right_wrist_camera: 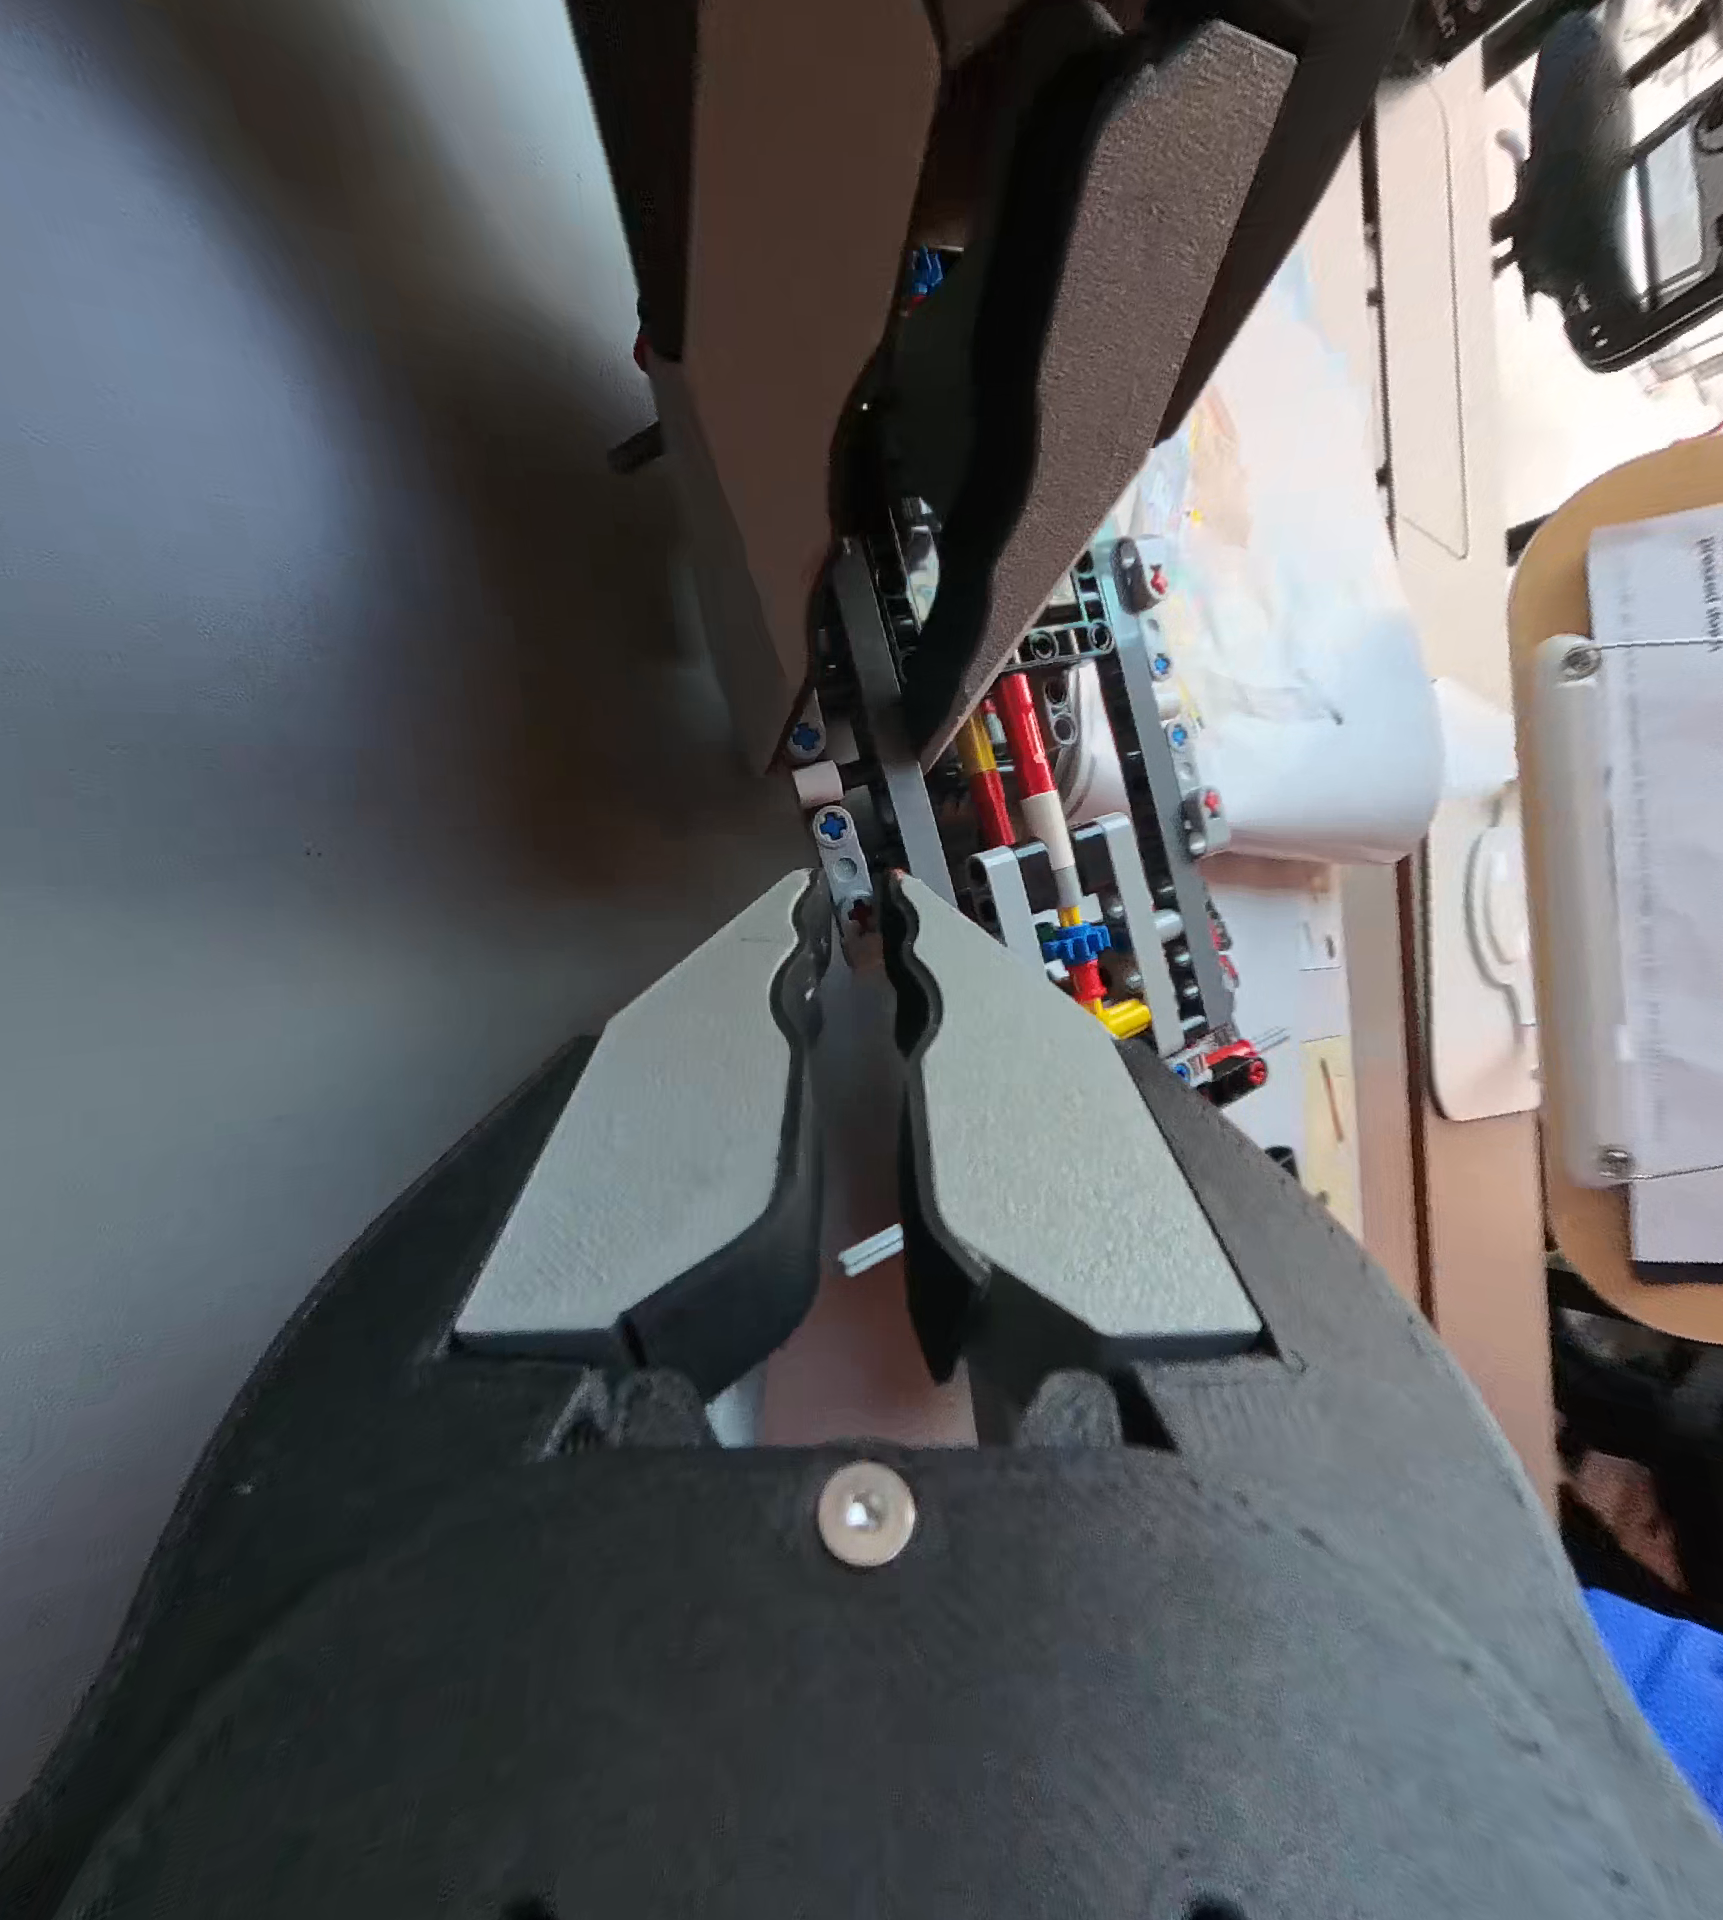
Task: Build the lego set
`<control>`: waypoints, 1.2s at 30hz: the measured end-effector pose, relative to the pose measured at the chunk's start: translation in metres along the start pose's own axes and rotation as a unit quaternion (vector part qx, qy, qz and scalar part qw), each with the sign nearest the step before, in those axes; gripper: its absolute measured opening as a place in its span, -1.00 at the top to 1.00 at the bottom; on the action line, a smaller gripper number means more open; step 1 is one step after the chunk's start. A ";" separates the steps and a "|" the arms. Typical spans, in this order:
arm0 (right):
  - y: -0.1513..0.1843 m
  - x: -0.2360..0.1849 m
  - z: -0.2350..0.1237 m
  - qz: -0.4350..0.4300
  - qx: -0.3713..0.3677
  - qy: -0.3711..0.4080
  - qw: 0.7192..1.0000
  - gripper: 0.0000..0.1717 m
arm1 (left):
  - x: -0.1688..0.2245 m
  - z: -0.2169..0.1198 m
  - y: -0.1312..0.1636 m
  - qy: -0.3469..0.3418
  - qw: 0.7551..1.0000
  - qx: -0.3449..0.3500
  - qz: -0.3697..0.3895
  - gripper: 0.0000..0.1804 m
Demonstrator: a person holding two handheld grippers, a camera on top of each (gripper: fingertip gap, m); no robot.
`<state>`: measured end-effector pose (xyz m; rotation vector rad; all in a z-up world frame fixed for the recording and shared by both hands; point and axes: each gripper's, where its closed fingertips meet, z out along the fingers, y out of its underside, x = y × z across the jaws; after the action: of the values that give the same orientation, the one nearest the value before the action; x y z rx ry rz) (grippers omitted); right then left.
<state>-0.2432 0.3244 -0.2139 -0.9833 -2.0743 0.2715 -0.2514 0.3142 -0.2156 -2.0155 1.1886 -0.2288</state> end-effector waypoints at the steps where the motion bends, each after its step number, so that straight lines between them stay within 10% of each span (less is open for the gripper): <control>1: 0.000 0.002 0.000 -0.017 -0.002 0.012 1.000 0.91 | -0.002 0.000 0.000 -0.001 1.000 0.002 -0.006 0.74; 10: -0.005 0.009 -0.001 -0.093 0.018 0.094 0.991 0.71 | -0.002 -0.001 0.001 0.016 1.000 0.005 -0.021 0.73; 25: -0.003 0.004 0.008 -0.091 0.007 -0.198 0.976 0.75 | -0.005 -0.001 0.002 0.013 1.000 0.014 -0.019 0.74; 36: -0.002 0.009 0.013 -0.068 -0.026 -0.236 0.969 0.83 | -0.010 -0.001 0.005 0.004 1.000 0.001 -0.001 0.76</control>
<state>-0.2580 0.3315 -0.2159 -0.8581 -2.5814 0.4136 -0.2608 0.3203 -0.2160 -2.0158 1.1899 -0.2402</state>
